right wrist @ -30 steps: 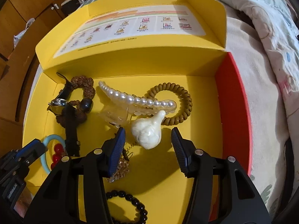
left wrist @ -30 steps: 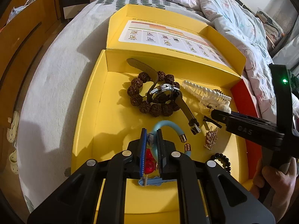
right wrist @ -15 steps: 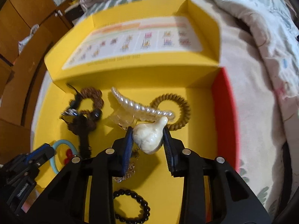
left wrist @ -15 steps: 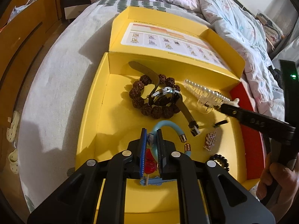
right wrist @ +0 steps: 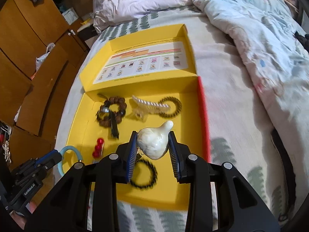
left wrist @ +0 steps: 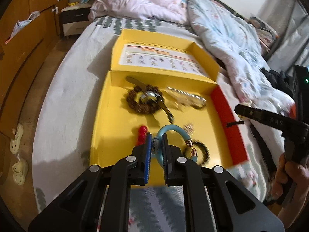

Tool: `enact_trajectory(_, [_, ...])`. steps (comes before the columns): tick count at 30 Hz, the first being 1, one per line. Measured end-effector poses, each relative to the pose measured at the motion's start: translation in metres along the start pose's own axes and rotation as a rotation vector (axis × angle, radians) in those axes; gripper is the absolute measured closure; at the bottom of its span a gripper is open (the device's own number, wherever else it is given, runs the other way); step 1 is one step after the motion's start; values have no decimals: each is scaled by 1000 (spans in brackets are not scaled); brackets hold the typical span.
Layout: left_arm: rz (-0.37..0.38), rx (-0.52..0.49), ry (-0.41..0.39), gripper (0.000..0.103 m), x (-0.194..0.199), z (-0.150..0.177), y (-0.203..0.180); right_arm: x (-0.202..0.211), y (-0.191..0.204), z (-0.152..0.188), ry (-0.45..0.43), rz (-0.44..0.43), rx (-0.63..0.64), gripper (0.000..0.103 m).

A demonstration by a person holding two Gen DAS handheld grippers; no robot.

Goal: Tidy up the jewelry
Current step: 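Lift the ornament onto the bed with the right tool while the left lifts the bangle out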

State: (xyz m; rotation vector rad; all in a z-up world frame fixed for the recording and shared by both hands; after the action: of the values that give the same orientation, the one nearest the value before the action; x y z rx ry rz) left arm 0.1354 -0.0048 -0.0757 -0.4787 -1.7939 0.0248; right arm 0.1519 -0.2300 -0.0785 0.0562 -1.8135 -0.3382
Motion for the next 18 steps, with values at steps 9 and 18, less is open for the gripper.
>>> enact_trajectory(9, [4,-50,74,93,2,87,-12,40,-67,75,-17,34,-81,70])
enact_trajectory(18, [-99,-93,150,93,-36,136,-10,18,-137,113,51,54,-187,70])
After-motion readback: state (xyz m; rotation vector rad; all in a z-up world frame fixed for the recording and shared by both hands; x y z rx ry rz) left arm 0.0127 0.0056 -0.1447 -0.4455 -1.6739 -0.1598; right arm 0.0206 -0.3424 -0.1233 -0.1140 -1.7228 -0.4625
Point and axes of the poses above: each gripper's, at about its wrist camera, not at the fingertips, and x roughly against the way its jaws point, y to its left, z to its underside, the point moved 5 cm from there along -x, roughly the way its jaws point, and after that the axes turned 15 degrees about y, right-handed, at the moved point
